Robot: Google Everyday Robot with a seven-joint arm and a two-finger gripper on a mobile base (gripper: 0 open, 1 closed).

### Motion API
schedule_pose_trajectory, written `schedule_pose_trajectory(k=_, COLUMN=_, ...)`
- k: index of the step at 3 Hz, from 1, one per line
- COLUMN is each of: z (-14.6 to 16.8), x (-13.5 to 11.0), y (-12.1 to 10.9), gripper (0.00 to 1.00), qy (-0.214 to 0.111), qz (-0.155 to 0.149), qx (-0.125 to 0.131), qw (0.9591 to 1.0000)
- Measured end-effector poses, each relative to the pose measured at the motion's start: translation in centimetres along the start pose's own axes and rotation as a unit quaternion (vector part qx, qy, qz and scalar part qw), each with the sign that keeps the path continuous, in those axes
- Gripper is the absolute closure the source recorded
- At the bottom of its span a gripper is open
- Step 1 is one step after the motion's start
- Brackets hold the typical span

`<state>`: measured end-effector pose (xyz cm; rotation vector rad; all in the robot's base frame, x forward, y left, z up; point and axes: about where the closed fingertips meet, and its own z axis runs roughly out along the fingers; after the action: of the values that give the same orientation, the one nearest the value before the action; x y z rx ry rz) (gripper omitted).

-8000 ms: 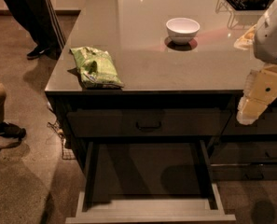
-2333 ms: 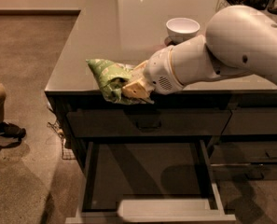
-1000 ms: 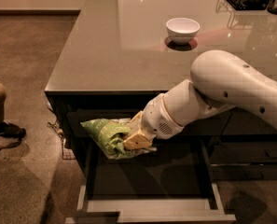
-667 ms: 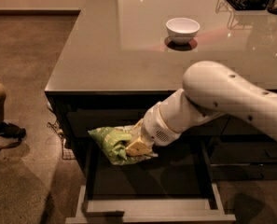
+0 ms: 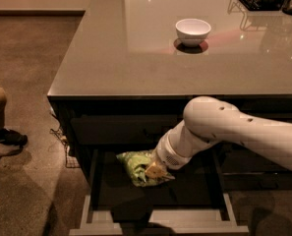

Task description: Place green jalapeno chip bag into middle drawer

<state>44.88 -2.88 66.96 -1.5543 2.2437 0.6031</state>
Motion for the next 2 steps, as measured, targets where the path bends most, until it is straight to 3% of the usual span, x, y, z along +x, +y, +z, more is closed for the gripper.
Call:
schedule_pose_trajectory(k=1, z=2.8, x=3.0, y=-1.9, gripper=1.0, qy=0.01, qz=0.028, qx=0.011, qw=0.9995)
schedule_pose_trajectory(k=2, z=5.2, x=5.0, y=-3.5, gripper=0.88, qy=0.004, qz=0.054, qx=0.024, qw=0.9982)
